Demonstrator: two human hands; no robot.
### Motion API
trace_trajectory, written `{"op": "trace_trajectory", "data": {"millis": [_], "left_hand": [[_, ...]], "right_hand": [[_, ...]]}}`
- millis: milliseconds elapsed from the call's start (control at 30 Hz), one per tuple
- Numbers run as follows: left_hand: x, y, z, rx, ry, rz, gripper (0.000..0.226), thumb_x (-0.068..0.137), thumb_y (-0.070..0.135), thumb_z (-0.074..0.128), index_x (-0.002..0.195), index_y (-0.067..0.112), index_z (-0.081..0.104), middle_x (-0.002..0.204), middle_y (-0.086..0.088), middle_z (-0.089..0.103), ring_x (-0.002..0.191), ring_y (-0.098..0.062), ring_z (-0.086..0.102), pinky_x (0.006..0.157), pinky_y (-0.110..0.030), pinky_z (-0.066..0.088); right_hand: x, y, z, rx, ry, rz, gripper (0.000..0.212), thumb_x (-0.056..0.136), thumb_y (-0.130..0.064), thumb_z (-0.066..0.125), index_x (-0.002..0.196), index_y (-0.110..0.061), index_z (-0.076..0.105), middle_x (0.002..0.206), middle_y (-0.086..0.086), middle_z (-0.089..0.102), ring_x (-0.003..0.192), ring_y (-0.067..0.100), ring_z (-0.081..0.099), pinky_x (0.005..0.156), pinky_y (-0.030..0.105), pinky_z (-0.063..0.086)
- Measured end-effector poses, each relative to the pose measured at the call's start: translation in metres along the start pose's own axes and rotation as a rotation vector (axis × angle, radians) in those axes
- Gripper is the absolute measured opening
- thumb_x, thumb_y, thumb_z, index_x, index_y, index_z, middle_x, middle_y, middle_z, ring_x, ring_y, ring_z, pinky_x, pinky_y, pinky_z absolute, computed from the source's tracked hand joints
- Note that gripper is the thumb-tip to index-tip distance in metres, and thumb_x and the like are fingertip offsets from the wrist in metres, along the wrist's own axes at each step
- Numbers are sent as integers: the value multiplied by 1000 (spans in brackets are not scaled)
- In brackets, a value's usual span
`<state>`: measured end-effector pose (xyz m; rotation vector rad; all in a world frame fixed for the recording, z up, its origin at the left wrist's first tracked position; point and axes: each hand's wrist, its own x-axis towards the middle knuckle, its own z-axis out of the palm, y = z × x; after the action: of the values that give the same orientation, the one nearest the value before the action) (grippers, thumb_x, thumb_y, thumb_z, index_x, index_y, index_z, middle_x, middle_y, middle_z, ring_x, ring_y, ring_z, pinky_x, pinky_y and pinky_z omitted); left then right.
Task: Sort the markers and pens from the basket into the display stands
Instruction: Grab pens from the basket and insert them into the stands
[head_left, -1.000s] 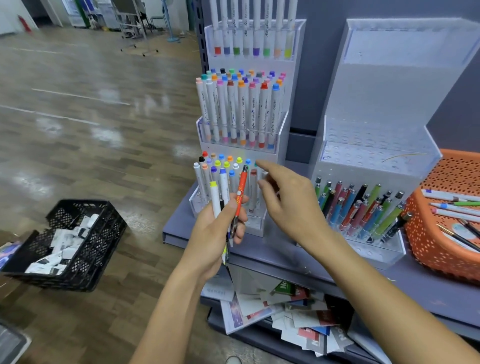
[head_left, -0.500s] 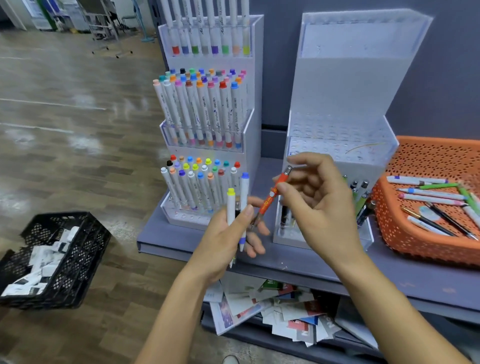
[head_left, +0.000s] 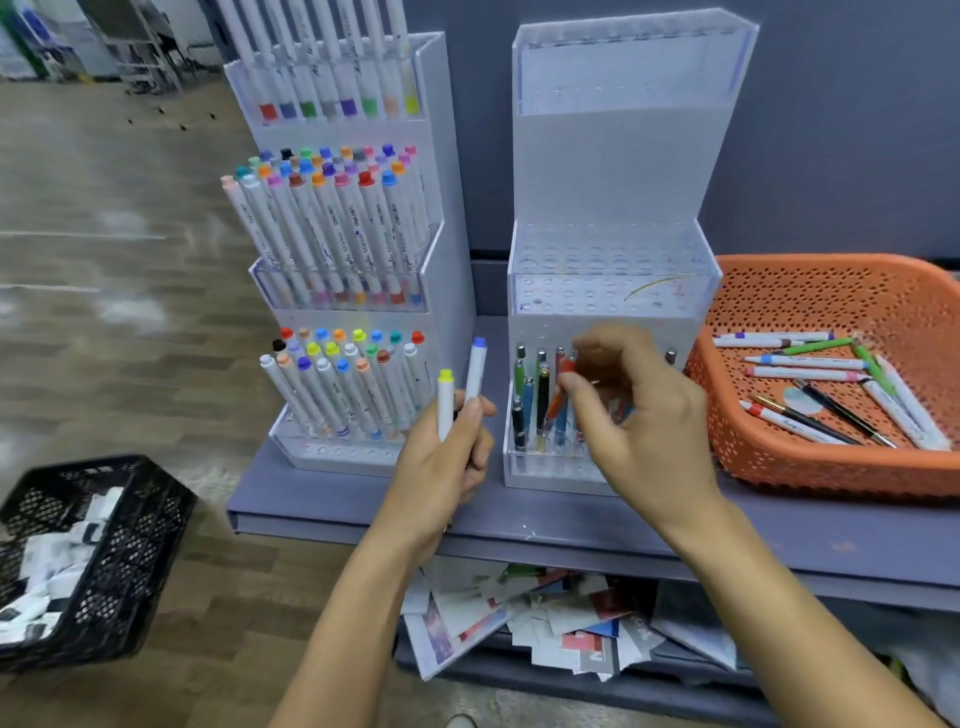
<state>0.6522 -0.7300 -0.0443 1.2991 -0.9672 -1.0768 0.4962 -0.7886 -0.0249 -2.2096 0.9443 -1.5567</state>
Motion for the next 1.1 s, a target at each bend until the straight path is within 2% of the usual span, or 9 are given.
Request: {"op": "trace_trajectory", "data": {"millis": [100,333,500,633,700,800,900,1000,1100], "left_hand": [[-1,1,2,-16,-13,-5,19,100,24,40,91,16,55,55,3,42,39,-5,29,38,-17,23],[-1,0,0,-18,-9,16,22,99,24,42,91,16,61,60,4,52,43,-8,37,39,-19,28],[-3,1,-1,-3,-77,86,26,94,45,45,92,32,67,59,2,48,44,-10,38,41,-21,31],[-4,4,1,-65,-187,83,24,91,35,45,95,25,66,57,3,38,40,-6,26,37,-16,22],[-6,6,3,-96,-272,53,17,88,27,49,86,29,67,57,6,37,40,-4,25,37,-14,20],[-8,10,7,-71,-392,17,4,77,20,52,77,16,53,54,10,35,42,-4,26,38,-14,21],[-8,10,10,-35,-469,-7,10,75,15,49,78,7,43,56,7,35,45,-5,29,41,-18,21],[-9,11,11,-59,-506,7,16,73,28,51,85,20,59,59,8,37,46,-5,31,41,-20,21],[-6,11,13,32,-461,44,27,78,39,51,103,28,55,59,12,40,49,-6,35,44,-23,29]], "right_hand": [[-7,4,7,-51,-79,-34,20,81,-2,64,100,-3,62,86,-1,64,75,9,58,71,19,49],[-20,17,12,-154,-252,26,17,80,-14,64,96,-14,58,81,-3,65,70,15,60,62,36,51],[-16,11,7,-146,-177,47,10,84,-16,63,93,-12,65,79,-3,63,66,4,49,63,18,44],[-12,-7,1,-15,-50,37,17,88,-16,59,101,-7,65,80,-1,64,66,6,53,63,13,44],[-10,-16,-3,50,-39,25,18,87,-15,60,102,-7,67,79,0,64,67,7,54,63,13,45],[-6,-24,-5,68,-167,8,22,85,-13,64,106,-12,69,75,-3,61,64,6,51,65,9,40],[-4,-24,-5,62,-290,2,22,84,-20,58,100,-15,72,77,-3,60,70,5,53,67,10,39],[-3,-23,-11,124,-318,42,12,83,-18,63,91,-17,72,81,-5,60,74,2,54,68,7,37],[-1,-22,-17,198,-340,132,9,82,-14,64,87,-19,69,82,-10,64,76,0,59,66,10,43]]}}
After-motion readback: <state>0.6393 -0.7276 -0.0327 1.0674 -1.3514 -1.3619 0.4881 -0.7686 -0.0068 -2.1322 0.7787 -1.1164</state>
